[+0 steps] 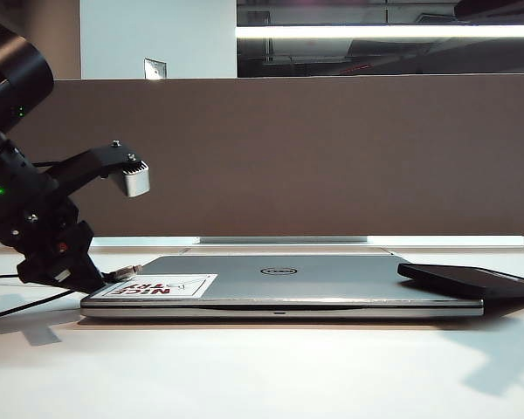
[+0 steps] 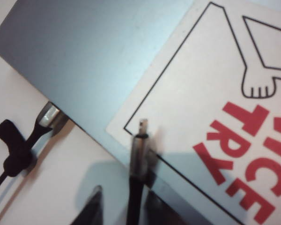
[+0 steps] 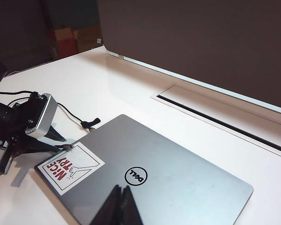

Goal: Pick up the charging cable and the phone, plug the charging cable into the charging port on the phone, and finally place them back on the table.

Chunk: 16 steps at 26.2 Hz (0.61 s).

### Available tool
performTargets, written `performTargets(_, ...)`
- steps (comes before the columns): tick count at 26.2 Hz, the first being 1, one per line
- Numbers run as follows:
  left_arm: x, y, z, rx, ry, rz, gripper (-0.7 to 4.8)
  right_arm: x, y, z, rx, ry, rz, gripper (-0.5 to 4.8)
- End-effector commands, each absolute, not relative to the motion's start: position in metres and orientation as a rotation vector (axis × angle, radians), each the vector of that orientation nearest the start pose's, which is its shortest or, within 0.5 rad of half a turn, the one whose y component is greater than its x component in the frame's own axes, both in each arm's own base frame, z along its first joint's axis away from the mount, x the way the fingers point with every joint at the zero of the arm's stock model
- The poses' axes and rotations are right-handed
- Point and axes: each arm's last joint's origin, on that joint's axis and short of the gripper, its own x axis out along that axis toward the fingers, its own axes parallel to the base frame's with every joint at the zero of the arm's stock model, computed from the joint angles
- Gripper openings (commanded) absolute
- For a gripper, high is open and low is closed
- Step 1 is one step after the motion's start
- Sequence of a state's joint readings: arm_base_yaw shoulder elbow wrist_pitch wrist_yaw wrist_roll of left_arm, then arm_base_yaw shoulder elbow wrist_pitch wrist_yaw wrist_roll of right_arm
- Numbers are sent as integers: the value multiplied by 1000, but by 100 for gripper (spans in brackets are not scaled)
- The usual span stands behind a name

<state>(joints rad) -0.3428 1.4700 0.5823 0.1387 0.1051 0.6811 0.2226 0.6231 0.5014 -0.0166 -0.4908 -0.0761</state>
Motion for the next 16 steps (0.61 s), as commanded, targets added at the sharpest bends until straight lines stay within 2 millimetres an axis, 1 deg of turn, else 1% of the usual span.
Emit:
performTargets(1, 249, -92, 147, 707, 587, -676, -7, 141, 46, 279, -56, 83, 719, -1)
performTargets(7, 250, -93, 145, 694, 594, -672, -7, 141, 46, 279, -56, 84, 719, -1)
performTargets(10, 254, -94, 151, 691, 520, -652, -7, 141, 46, 279, -56, 84, 718, -1)
performTargets(12, 254, -94, 155, 685, 507, -646, -7, 141, 46, 279, -52, 85, 718, -1)
performTargets(14, 252, -94, 166, 640, 474, -622, -7, 141, 46, 279, -50, 86, 717, -1)
performTargets(16, 250, -93, 171, 605, 463, -607, -7, 141, 46, 279, -21, 97, 712, -1)
